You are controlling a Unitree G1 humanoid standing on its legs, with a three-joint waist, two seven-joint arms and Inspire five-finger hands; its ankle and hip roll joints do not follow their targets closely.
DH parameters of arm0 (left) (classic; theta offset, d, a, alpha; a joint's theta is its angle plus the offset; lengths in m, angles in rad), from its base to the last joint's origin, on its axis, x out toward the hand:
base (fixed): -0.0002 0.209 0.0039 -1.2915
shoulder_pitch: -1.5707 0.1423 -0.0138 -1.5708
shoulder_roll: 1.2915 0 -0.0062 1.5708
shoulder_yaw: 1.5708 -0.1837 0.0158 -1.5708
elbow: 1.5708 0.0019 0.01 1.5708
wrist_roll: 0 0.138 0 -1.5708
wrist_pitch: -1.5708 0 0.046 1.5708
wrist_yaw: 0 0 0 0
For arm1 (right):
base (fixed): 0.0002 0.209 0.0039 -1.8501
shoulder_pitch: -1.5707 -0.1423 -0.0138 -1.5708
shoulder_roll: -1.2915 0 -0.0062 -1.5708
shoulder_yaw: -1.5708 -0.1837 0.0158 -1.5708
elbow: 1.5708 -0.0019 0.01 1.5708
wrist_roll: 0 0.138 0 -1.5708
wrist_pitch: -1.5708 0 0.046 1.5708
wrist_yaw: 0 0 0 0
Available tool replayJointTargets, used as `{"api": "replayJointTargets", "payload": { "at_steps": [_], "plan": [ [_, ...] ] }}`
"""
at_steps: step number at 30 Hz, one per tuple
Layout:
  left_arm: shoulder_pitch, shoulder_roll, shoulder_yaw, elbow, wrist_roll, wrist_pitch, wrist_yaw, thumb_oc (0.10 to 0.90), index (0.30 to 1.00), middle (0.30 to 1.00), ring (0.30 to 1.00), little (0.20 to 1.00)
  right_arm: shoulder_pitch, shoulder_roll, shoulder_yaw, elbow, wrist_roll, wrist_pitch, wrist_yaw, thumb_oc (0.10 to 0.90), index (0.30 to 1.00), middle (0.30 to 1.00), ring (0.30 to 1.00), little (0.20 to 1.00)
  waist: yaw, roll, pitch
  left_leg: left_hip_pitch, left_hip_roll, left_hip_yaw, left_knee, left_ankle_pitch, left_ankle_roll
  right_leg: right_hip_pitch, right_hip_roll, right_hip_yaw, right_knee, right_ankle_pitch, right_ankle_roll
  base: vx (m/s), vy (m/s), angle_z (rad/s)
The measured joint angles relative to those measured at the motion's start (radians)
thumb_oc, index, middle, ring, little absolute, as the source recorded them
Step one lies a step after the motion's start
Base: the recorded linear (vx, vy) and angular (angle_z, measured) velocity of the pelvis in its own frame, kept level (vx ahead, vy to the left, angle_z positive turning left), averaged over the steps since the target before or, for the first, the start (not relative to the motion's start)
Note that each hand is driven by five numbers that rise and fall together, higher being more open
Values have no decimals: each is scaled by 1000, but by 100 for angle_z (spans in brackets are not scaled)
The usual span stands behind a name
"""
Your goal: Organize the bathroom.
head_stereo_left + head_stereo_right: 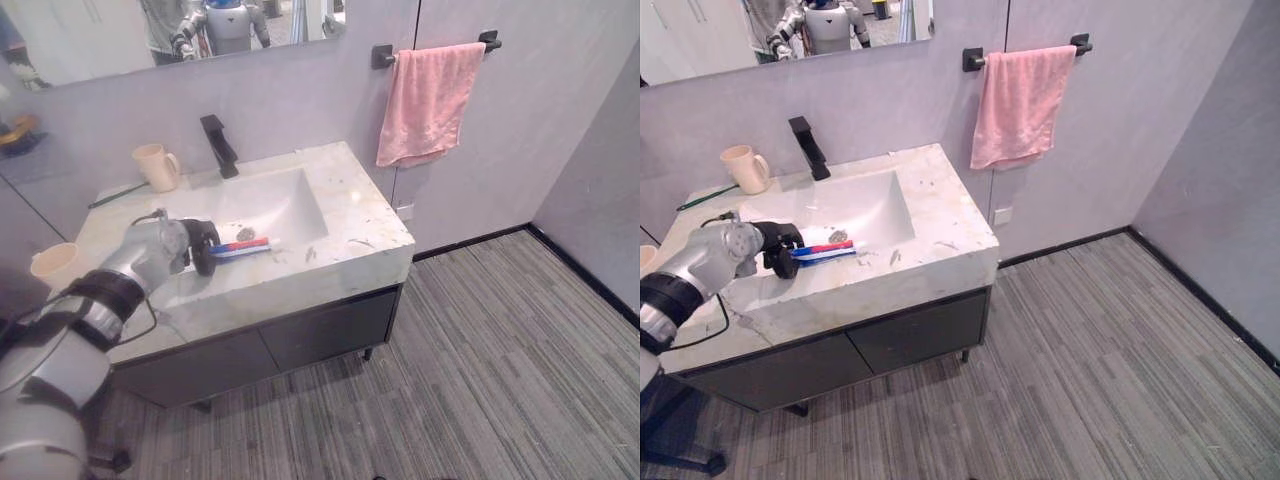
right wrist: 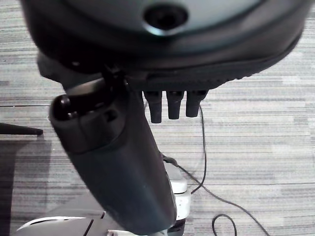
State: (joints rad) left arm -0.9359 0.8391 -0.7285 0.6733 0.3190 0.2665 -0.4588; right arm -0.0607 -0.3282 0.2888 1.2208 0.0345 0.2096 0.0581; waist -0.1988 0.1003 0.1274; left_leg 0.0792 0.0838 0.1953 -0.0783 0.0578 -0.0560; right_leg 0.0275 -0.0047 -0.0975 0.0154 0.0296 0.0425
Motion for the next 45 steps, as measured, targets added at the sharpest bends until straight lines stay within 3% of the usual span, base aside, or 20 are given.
{"api": "replayJointTargets", "payload": {
  "at_steps": [6, 10, 14, 17, 23, 28, 36, 39, 45],
  "plan": [
    [13, -5, 0, 5, -13, -2, 51, 400, 300, 300, 300, 300, 8, 1, 3, 0, -21, 0, 1, 800, 900, 900, 900, 900, 1, -1, -1, 0, 0, 1, 0, 0, 0, -1, 0, 2, 1, 0, -1, 0, 0, 0],
    [50, -10, 11, 2, -114, -2, 161, 400, 300, 300, 300, 300, 10, 10, 17, 0, -21, 0, -2, 800, 900, 900, 900, 900, 4, -11, -7, 0, 2, 1, 0, 0, 0, 0, 2, 2, 0, 2, -3, 16, -14, 1],
    [85, -7, 60, -50, -211, 21, 200, 400, 300, 300, 300, 300, 17, 23, 17, 2, -18, -2, -12, 800, 900, 900, 900, 900, 10, -26, -16, 2, 2, -2, 0, 0, 0, 5, 2, -3, -1, 2, -3, 7, -8, 4],
    [106, -7, 84, -165, -294, 80, 203, 400, 300, 300, 300, 300, 31, 26, 14, 6, -17, -6, -30, 800, 900, 900, 900, 900, 32, -46, -24, 2, 1, -5, 0, 0, 0, 6, 1, -3, -1, 1, -2, 0, 0, 0],
    [122, -6, 134, -339, -375, 203, 189, 400, 300, 300, 300, 300, 38, 25, -10, 23, 4, -22, -47, 800, 900, 900, 900, 900, 37, -67, -26, 2, -1, -9, 0, 0, 0, 9, -1, -5, -4, 0, 1, 1, -1, 1],
    [122, -2, 197, -372, -460, 240, 205, 400, 300, 300, 300, 300, 47, 26, -15, 29, 35, -22, -51, 800, 900, 900, 900, 900, 34, -69, -26, 2, -1, -12, 0, 0, 0, 24, 0, -7, -23, 6, 0, 0, 0, 0],
    [121, 111, 244, -410, -612, 266, 282, 400, 300, 300, 300, 300, 46, 15, -125, 19, 181, -31, -156, 800, 900, 900, 900, 900, 34, -93, -9, 2, -1, -12, -5, 0, 0, 29, 3, -7, -41, 19, -5, 0, 0, 0],
    [120, 167, 261, -409, -668, 286, 290, 400, 300, 300, 300, 300, 48, -1, -224, -5, 267, -54, -214, 800, 900, 900, 900, 900, 33, -119, 6, 5, -1, -12, -5, -1, -1, 29, 4, -7, -41, 19, -5, 0, 0, 0],
    [89, 205, 262, -403, -750, 312, 321, 400, 300, 300, 300, 300, 64, -93, -368, -99, 385, -107, -286, 800, 900, 900, 900, 900, 32, -147, 23, 7, -4, -7, -5, -2, -1, 29, 1, -2, -40, 22, 0, 1, 3, -1]
  ]
}}
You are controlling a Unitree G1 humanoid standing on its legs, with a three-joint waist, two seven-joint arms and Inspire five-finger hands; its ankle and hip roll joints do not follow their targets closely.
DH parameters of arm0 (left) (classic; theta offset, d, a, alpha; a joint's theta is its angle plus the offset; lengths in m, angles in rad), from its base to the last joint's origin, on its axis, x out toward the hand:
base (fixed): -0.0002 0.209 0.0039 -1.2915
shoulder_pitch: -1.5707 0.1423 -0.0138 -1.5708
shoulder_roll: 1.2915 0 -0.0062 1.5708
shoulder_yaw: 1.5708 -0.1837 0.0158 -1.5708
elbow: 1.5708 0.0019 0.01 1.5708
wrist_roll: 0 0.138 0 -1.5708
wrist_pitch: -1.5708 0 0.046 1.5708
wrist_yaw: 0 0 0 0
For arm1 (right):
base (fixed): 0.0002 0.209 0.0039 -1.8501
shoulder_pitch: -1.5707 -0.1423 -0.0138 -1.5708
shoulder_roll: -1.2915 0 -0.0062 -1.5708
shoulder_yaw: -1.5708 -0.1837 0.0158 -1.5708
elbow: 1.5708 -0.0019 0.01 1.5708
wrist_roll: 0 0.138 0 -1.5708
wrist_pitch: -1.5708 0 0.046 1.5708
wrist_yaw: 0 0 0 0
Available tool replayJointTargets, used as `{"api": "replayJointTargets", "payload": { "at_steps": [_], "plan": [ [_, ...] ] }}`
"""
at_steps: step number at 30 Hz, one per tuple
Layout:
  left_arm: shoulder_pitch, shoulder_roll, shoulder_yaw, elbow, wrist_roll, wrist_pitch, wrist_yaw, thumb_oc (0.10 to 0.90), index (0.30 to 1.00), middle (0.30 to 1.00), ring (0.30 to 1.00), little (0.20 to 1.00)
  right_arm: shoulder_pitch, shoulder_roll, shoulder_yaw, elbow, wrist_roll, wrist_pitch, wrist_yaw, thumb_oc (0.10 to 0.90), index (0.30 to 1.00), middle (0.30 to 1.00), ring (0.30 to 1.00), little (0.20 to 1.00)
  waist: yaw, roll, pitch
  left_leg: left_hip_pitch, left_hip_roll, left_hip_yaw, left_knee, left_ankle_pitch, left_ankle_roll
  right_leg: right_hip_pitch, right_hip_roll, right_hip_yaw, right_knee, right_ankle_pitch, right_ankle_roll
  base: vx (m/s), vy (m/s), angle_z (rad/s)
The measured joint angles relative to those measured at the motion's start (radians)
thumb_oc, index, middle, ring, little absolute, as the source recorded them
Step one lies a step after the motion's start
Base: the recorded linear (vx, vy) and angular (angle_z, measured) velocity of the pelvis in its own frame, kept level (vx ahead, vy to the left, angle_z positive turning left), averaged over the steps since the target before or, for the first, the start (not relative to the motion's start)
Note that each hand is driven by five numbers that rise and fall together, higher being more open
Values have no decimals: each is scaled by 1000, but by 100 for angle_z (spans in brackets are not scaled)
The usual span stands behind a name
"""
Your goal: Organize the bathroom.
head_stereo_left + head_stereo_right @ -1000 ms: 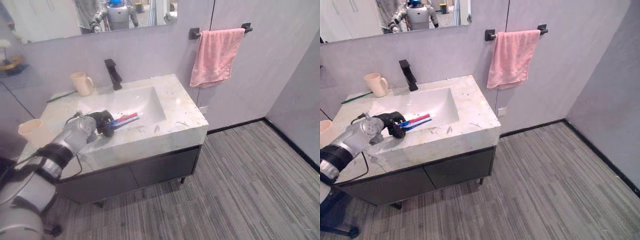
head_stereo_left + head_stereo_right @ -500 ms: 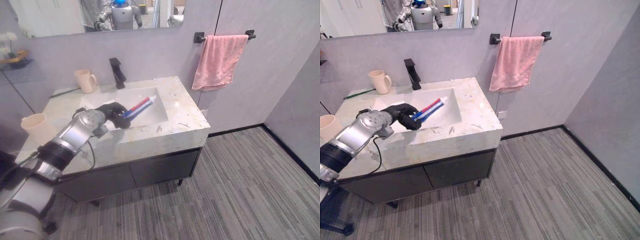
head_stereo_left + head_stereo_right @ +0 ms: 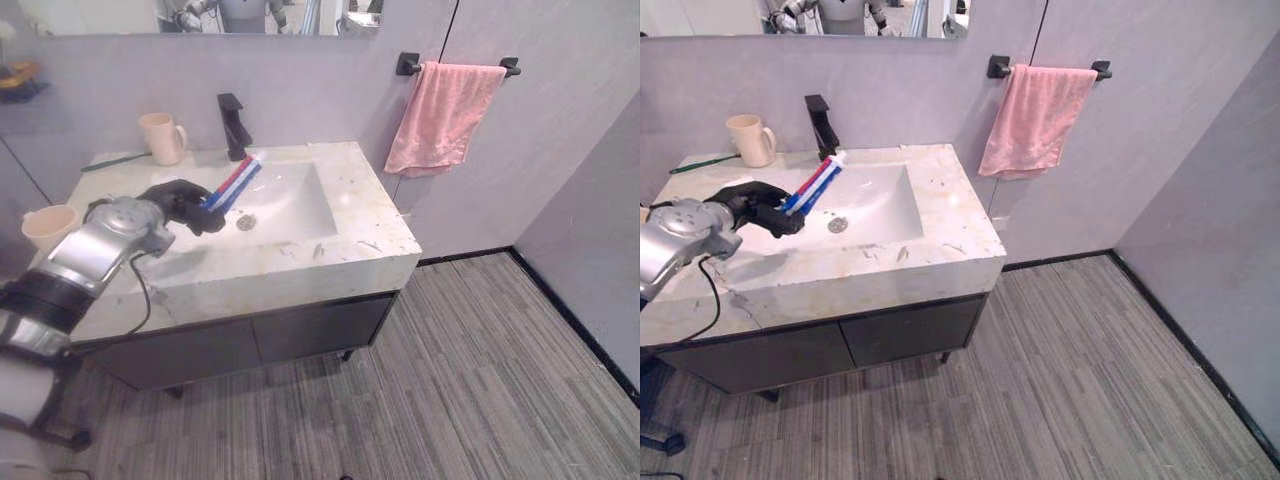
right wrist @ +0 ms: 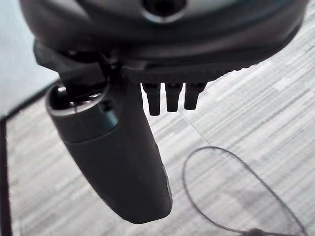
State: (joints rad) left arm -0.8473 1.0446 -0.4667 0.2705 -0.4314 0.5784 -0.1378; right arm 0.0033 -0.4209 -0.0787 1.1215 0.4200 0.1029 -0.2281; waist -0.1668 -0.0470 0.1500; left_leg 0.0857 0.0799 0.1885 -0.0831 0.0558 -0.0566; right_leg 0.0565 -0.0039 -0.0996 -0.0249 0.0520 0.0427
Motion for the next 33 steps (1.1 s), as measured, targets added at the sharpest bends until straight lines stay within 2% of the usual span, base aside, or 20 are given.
{"api": "replayJointTargets", "payload": {
  "at_steps": [4, 6, 7, 9, 14, 16, 17, 20, 25, 29, 33],
  "plan": [
    [-56, 2, -8, 7, -19, 22, 4, 400, 300, 300, 300, 300, 21, -94, -103, -127, 38, -30, -32, 800, 900, 900, 900, 900, -8, -7, 2, 0, -2, 8, 0, -2, 2, 0, -2, 9, 1, 3, 3, 2, 34, -6],
    [-92, 2, -8, 28, -42, 28, 5, 400, 300, 300, 300, 300, 19, -168, -141, -222, 48, -28, -62, 800, 900, 900, 900, 900, -30, -7, 2, 1, -4, 9, 0, -3, 3, 1, -3, 11, 2, 3, 4, -3, 54, -3],
    [-101, 2, -8, 37, -44, 30, 7, 400, 300, 300, 300, 300, 17, -190, -151, -254, 63, -26, -67, 800, 900, 900, 900, 900, -33, -6, 2, 2, -5, 10, 0, -3, 3, 1, -4, 12, 2, 4, 4, -4, 50, -10],
    [-144, 3, -18, 71, -49, 36, 29, 400, 300, 300, 300, 300, 2, -285, -199, -403, 77, -21, -71, 800, 900, 900, 900, 900, -52, -3, 2, 8, -9, 25, 0, -4, 6, 0, -5, 26, 2, 5, 3, 22, 55, -15],
    [-209, 2, -35, 109, -95, 34, 86, 400, 300, 300, 300, 300, -112, -402, -232, -636, 121, 24, -80, 800, 900, 900, 900, 900, -83, 1, 2, 13, -11, 41, 0, -5, 6, -4, -3, 42, 2, 10, -1, 21, 48, -12],
    [-265, -4, -69, 172, -122, 30, 104, 400, 300, 300, 300, 300, -242, -425, -182, -668, 148, 53, -72, 800, 900, 900, 900, 900, -91, 2, 2, 16, -9, 53, 0, -5, 6, -7, -1, 53, 2, 15, -4, 11, 31, -16],
    [-306, -17, -96, 212, -130, 26, 116, 400, 300, 300, 300, 300, -329, -446, -124, -672, 171, 71, -59, 800, 900, 900, 900, 900, -93, 6, 2, 16, -7, 56, 0, -5, 6, -9, -1, 55, 2, 16, -4, 15, 25, -10],
    [-340, -30, -114, 250, -156, 2, 132, 400, 300, 300, 300, 300, -474, -467, -13, -711, 237, 86, -31, 800, 900, 900, 900, 900, -89, 22, 0, 15, -2, 59, 0, -5, 6, -12, 2, 58, 2, 19, -4, 10, 11, -4],
    [-380, -105, -120, 310, -157, -46, 169, 400, 300, 300, 300, 300, -692, -452, 165, -726, 489, 117, 29, 800, 900, 900, 900, 900, -57, 30, -2, 15, 0, 60, 0, -5, 5, -12, 8, 57, 1, 19, -4, 0, 0, 0],
    [-381, -155, -130, 324, -160, -68, 196, 400, 300, 300, 300, 300, -821, -421, 242, -731, 589, 128, 29, 800, 900, 900, 900, 900, -41, 31, -2, 10, 1, 56, 0, -5, 5, -11, 6, 52, -6, 20, -4, 9, -5, 2],
    [-381, -192, -142, 328, -160, -78, 200, 400, 300, 300, 300, 300, -928, -393, 263, -731, 693, 128, 5, 800, 900, 900, 900, 900, -16, 30, -2, 9, 1, 52, 0, -5, 5, -6, 4, 48, -13, 20, -4, 3, -6, 3]
  ]
}}
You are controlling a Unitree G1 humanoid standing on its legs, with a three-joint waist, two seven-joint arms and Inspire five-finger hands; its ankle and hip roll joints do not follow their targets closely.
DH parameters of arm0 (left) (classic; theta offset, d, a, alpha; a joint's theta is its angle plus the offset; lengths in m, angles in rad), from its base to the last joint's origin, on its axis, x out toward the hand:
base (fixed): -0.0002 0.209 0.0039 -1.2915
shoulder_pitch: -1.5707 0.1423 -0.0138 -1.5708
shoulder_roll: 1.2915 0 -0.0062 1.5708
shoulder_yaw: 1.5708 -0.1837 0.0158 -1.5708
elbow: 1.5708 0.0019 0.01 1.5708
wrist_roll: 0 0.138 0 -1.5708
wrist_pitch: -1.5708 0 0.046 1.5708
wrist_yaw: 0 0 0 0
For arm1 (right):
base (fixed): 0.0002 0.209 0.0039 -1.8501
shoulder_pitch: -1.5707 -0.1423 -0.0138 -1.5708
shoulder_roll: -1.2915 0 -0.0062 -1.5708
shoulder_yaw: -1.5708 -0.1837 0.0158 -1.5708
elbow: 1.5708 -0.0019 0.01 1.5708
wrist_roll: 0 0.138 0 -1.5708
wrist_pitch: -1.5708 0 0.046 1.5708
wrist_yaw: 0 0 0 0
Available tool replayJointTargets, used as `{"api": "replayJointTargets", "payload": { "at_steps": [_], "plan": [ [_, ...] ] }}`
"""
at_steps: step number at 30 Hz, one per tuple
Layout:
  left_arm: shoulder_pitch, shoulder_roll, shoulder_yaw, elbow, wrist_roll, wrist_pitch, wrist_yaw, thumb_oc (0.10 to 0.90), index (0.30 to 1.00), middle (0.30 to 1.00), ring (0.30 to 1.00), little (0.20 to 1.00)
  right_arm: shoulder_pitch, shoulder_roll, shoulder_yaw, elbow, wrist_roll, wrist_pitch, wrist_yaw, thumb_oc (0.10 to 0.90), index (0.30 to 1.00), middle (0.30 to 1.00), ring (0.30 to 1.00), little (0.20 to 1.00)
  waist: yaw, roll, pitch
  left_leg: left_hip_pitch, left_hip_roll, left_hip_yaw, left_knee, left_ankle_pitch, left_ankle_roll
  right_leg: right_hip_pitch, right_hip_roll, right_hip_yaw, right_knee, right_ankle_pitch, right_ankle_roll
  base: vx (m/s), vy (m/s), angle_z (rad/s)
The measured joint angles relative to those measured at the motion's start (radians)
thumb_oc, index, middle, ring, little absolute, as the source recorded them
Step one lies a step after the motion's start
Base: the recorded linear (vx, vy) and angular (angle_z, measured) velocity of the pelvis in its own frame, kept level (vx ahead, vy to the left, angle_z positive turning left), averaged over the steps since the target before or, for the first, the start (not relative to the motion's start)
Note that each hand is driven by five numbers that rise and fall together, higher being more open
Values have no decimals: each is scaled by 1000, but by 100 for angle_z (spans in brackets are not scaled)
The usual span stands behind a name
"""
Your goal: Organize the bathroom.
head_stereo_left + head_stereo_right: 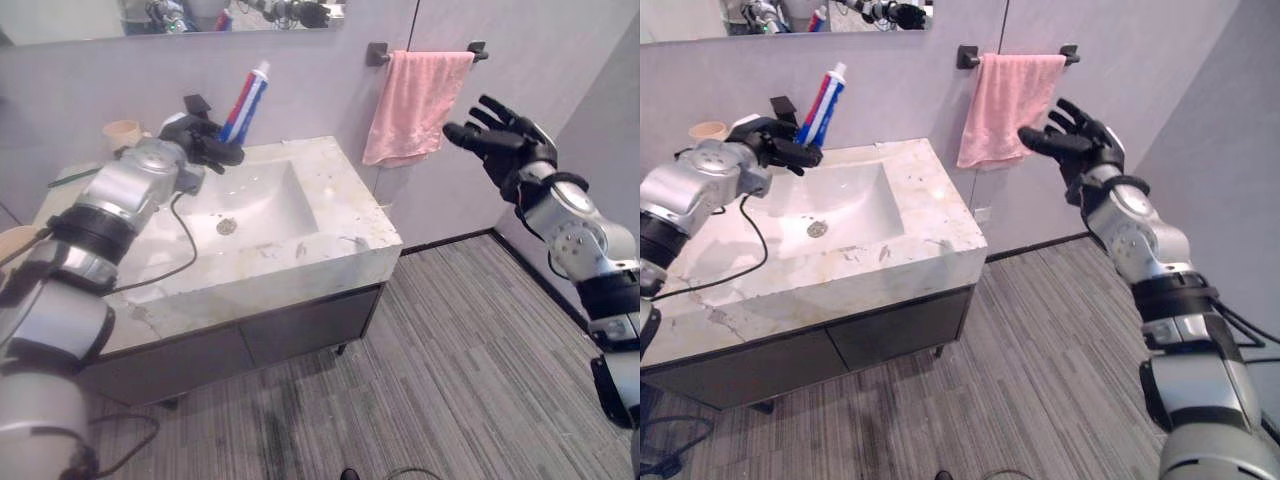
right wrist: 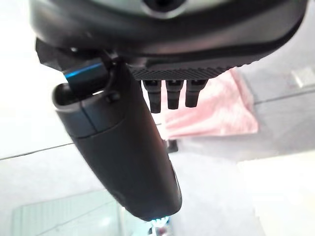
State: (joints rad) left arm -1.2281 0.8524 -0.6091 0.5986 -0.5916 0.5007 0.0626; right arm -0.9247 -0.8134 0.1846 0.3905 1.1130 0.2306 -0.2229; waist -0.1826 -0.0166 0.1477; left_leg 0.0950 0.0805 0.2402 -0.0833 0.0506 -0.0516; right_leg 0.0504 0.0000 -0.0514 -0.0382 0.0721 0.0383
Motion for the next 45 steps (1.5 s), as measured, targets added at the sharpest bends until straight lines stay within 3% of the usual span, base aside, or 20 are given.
{"api": "replayJointTargets", "payload": {
  "at_steps": [9, 15, 18, 23, 32, 35, 40, 45],
  "plan": [
    [0, -20, 1, -3, 0, -63, 51, 400, 300, 300, 300, 300, -93, 42, 5, 0, 129, 3, -62, 800, 900, 900, 900, 900, 42, -6, -3, -2, 0, -10, 0, 0, 0, 12, 0, -8, -17, 3, 0, 1, 1, 1],
    [8, -41, 1, -78, 0, -115, 126, 400, 300, 300, 300, 300, -101, 163, 45, 9, 235, 21, -92, 800, 900, 900, 900, 900, 46, -14, -6, -11, 0, -31, 0, 0, 0, 13, -1, -25, -19, 3, 0, 12, 6, 9],
    [8, -91, 1, -118, 1, -157, 149, 400, 300, 300, 300, 300, -103, 205, 87, 9, 240, 28, -92, 800, 900, 900, 900, 900, 68, -16, -8, -15, -1, -36, 0, 0, 0, 10, -2, -29, -19, 3, 0, 7, 6, 6],
    [8, -139, 1, -138, 0, -161, 169, 400, 300, 300, 300, 300, -118, 281, 122, 7, 234, 29, -88, 800, 900, 900, 900, 900, 73, -19, -9, -16, -2, -39, 0, 0, 0, 11, -3, -31, -20, 3, 0, 0, 0, 0],
    [10, -207, 1, -137, 0, -161, 186, 400, 300, 300, 300, 300, -133, 306, 153, 7, 187, 29, -77, 800, 900, 900, 900, 900, 71, -23, -11, -17, -2, -39, 0, 0, 0, 15, -3, -31, -30, 3, 1, 0, 0, 0],
    [10, -220, 1, -138, -5, -140, 165, 400, 300, 300, 300, 300, -153, 307, 159, 7, 186, 29, -67, 800, 900, 900, 900, 900, 71, -23, -11, -17, -1, -41, 0, 0, 0, 20, -2, -32, -38, 6, 1, 0, 0, 0],
    [10, -220, -2, -135, -31, -30, 102, 400, 300, 300, 300, 300, -180, 307, 160, 8, 147, 29, -61, 800, 900, 900, 900, 900, 71, -23, -11, -17, -1, -42, 0, 0, 0, 21, -2, -32, -39, 6, 1, 0, 0, 0],
    [16, -221, -14, -109, -37, 8, 58, 400, 300, 300, 300, 300, -200, 307, 160, 20, 148, 29, -26, 800, 900, 900, 900, 900, 71, -23, -11, -17, -2, -46, 0, 0, 0, 22, -2, -37, -39, 6, 1, 0, 5, 1]
  ]
}}
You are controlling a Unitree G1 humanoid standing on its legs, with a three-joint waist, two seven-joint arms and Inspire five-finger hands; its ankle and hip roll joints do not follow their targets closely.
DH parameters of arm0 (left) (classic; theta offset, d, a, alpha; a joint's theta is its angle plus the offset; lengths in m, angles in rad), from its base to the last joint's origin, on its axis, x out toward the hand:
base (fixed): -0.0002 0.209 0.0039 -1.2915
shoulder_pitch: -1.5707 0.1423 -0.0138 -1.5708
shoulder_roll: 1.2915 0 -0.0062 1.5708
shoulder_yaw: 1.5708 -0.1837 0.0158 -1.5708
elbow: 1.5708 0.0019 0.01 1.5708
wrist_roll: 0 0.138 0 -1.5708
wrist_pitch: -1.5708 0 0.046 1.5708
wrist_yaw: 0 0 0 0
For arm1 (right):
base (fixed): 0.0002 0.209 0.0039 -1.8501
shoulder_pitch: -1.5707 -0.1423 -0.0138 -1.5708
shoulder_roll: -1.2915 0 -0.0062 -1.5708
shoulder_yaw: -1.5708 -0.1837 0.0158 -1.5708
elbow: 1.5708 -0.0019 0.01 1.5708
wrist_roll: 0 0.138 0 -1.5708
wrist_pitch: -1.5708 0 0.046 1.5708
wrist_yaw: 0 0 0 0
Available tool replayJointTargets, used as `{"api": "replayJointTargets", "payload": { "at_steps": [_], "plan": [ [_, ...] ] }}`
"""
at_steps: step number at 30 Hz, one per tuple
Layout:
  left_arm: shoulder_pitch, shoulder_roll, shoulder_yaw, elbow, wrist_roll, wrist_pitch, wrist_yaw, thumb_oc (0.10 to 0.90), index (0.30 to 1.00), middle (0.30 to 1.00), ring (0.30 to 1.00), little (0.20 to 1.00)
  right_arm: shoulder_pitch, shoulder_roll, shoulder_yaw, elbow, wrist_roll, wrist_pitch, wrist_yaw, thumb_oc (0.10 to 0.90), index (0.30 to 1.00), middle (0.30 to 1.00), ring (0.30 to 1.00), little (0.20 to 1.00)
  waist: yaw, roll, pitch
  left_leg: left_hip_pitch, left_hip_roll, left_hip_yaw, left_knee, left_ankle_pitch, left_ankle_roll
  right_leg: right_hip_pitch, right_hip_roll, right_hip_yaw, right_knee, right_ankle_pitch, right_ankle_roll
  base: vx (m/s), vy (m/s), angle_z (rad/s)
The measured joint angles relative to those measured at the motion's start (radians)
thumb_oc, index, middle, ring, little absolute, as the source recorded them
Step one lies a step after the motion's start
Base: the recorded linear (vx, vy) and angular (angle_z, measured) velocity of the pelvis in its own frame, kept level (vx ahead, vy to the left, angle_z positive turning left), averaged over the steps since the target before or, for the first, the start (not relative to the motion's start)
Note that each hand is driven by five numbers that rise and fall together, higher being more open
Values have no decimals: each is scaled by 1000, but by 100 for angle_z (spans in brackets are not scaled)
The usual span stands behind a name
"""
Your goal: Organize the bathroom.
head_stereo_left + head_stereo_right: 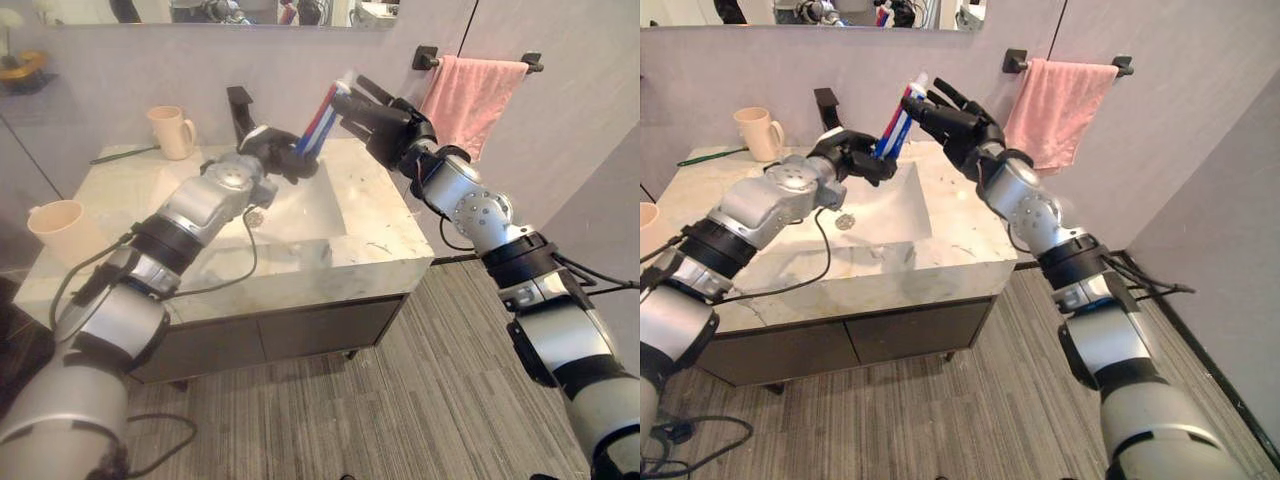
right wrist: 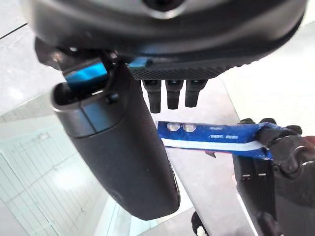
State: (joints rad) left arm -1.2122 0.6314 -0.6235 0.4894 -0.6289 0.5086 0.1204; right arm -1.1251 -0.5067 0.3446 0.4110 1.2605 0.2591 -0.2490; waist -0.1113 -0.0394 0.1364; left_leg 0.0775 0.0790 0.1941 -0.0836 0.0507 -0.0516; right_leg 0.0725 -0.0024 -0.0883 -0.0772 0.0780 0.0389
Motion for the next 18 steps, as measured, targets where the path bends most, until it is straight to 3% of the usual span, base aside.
{"api": "replayJointTargets", "payload": {
  "at_steps": [13, 18],
  "plan": [
    [0, 2, -26, 24, -39, -4, -17, 400, 300, 300, 300, 300, -11, 0, 0, 25, 2, 0, 6, 800, 900, 900, 900, 900, 0, 0, 0, -1, -2, -6, 0, 0, 0, 2, -2, -6, 0, 0, 0, 1, 1, 1],
    [0, 2, -26, 23, -45, -33, 8, 400, 300, 300, 300, 300, -11, 0, 0, 26, 1, 0, 6, 800, 900, 900, 900, 900, -1, 0, 0, -1, -2, -6, 0, 0, 0, 1, -2, -5, 0, 0, 0, 0, 0, 0]
  ]
}}
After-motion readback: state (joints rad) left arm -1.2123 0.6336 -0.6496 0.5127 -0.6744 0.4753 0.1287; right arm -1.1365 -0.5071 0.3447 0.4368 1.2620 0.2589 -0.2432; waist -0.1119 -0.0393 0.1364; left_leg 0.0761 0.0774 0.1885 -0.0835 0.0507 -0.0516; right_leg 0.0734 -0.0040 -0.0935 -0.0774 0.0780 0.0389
